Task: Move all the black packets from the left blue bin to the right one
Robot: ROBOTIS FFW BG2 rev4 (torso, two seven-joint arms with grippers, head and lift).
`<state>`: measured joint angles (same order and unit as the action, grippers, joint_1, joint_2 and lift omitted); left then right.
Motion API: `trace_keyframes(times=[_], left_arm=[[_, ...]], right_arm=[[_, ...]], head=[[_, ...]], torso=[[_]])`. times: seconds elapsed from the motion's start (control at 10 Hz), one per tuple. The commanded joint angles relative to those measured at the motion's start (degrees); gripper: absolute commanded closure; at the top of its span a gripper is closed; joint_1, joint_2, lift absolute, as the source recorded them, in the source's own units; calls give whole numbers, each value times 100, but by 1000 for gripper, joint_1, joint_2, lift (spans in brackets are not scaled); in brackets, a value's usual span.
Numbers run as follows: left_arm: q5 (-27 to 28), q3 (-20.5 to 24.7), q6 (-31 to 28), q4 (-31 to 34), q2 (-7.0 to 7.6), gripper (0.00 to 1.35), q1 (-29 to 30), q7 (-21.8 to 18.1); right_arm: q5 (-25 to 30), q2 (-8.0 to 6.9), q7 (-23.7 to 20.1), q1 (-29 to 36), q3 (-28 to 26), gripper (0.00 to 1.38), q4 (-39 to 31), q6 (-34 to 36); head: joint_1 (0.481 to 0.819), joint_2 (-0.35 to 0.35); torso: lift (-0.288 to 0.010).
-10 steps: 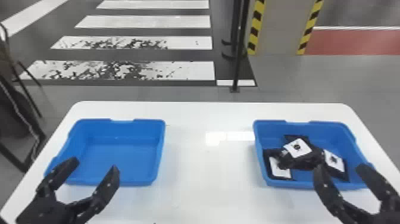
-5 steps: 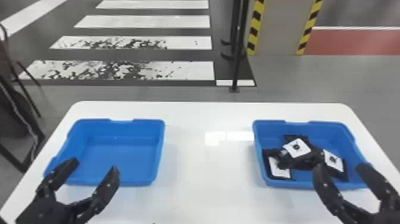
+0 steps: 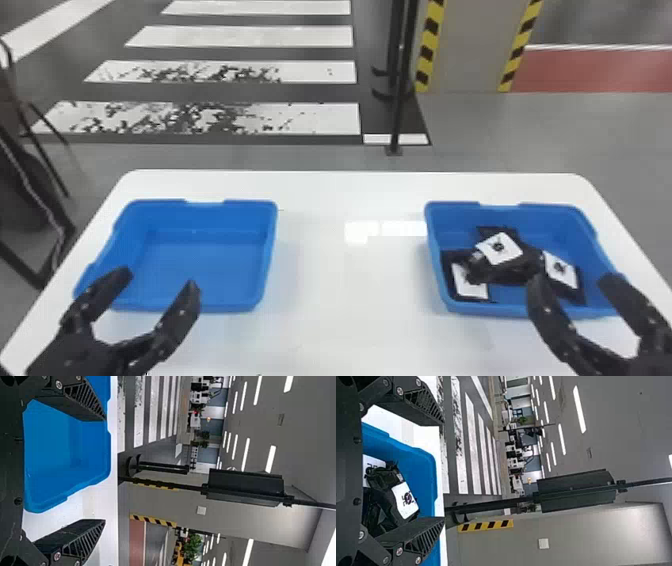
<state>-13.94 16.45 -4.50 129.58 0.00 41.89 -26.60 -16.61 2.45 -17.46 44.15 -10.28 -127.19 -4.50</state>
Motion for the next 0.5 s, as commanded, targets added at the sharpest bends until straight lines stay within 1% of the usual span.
trace_keyframes(times=[0.0, 0.4], left_arm=[[0, 0, 0, 0, -15, 131, -13, -3], [-46, 0, -14, -14, -15, 131, 1, 5]], right_arm=[[-7, 1, -3, 0, 0, 190, 14, 0], [-53, 1, 6, 0, 0, 190, 42, -42]], head=[[695, 17], [695, 16]], torso=[[-140], [-140]])
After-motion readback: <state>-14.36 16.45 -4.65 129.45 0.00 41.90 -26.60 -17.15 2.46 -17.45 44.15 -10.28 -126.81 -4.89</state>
